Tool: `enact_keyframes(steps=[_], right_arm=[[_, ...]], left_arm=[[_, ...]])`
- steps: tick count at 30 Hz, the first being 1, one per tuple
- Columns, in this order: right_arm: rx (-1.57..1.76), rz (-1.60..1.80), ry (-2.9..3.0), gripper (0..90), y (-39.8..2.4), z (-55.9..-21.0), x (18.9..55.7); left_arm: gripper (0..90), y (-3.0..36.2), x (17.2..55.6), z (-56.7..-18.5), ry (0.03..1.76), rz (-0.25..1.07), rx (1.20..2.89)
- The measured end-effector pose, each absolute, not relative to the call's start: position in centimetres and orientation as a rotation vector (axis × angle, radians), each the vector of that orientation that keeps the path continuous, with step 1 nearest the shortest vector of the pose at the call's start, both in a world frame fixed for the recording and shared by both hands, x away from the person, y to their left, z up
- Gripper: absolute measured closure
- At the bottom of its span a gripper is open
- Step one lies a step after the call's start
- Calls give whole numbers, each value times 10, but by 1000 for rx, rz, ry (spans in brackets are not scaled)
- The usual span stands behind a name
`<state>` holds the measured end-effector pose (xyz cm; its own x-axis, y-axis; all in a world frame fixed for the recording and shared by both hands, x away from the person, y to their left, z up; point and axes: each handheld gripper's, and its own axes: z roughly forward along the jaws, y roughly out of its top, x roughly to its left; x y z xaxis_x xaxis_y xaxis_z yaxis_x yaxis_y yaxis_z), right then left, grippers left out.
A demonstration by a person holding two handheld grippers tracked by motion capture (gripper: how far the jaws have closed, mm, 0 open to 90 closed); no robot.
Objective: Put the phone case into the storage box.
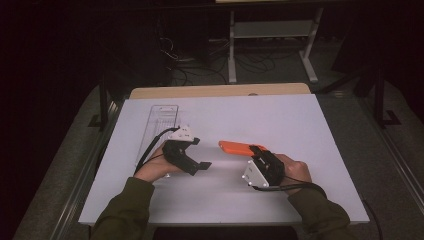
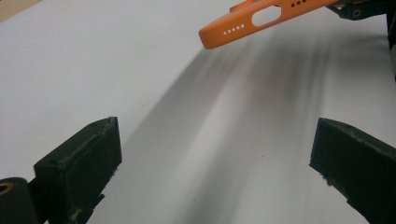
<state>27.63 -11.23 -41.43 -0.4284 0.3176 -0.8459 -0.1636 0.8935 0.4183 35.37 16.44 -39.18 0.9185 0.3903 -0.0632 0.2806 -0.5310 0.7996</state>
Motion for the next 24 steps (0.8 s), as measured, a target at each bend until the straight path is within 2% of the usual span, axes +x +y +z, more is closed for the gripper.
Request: enact_keyframes(steps=[24], right_arm=[[256, 638, 1999, 805, -115, -410, 279]], left_arm=[[16, 164, 353, -392, 480, 152, 2167]])
